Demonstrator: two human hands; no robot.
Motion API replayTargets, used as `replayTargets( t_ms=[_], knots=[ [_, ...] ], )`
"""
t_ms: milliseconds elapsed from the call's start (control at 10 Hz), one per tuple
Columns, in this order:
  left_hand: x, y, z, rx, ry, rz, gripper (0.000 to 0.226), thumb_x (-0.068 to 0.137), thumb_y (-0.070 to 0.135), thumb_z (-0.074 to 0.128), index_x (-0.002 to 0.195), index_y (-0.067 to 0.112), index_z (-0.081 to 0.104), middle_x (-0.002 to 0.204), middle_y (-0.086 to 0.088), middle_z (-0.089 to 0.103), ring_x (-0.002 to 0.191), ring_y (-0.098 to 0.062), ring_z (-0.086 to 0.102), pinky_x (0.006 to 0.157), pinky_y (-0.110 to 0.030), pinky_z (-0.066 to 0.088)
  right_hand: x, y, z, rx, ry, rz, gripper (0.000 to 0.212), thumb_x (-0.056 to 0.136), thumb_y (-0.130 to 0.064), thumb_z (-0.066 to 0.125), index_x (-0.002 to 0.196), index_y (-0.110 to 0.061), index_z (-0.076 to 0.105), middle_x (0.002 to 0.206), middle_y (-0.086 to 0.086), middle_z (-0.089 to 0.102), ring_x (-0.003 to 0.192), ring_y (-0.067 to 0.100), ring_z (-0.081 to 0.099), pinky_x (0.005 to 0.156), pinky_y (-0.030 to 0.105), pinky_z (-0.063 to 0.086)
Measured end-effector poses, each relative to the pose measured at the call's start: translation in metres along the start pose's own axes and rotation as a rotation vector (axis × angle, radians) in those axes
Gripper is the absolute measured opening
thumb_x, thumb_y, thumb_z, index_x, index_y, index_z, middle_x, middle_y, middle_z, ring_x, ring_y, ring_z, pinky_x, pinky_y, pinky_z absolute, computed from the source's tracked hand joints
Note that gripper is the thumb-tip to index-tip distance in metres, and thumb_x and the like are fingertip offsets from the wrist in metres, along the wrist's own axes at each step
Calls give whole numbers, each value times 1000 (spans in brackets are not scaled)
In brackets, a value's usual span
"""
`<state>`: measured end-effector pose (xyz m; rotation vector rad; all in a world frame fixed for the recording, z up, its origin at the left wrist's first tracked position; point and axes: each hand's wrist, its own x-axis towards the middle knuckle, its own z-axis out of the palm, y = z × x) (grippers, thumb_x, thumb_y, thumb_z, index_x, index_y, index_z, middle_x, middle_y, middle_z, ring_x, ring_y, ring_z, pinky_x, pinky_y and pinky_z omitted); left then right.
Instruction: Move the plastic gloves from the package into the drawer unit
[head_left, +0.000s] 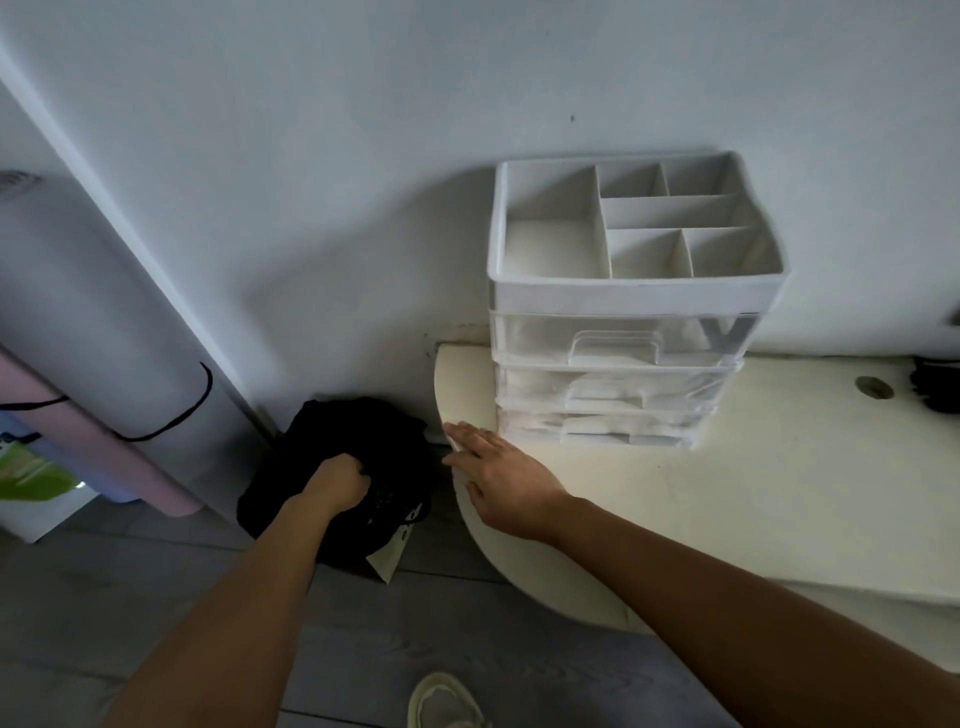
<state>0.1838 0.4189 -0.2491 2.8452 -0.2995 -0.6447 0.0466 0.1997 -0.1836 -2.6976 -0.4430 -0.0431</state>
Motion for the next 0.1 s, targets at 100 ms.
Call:
replayTargets(
  t_ms=[100],
  knots=[
    [-6,17,-15,-80,42,42,26,96,12,46,73,8,59,76,-6,58,79,-22,59,69,-28,44,-5,-1,-3,13,-38,-1,48,95,-10,40,142,-17,40,159,0,10,146,15,8,116,25,8]
  ],
)
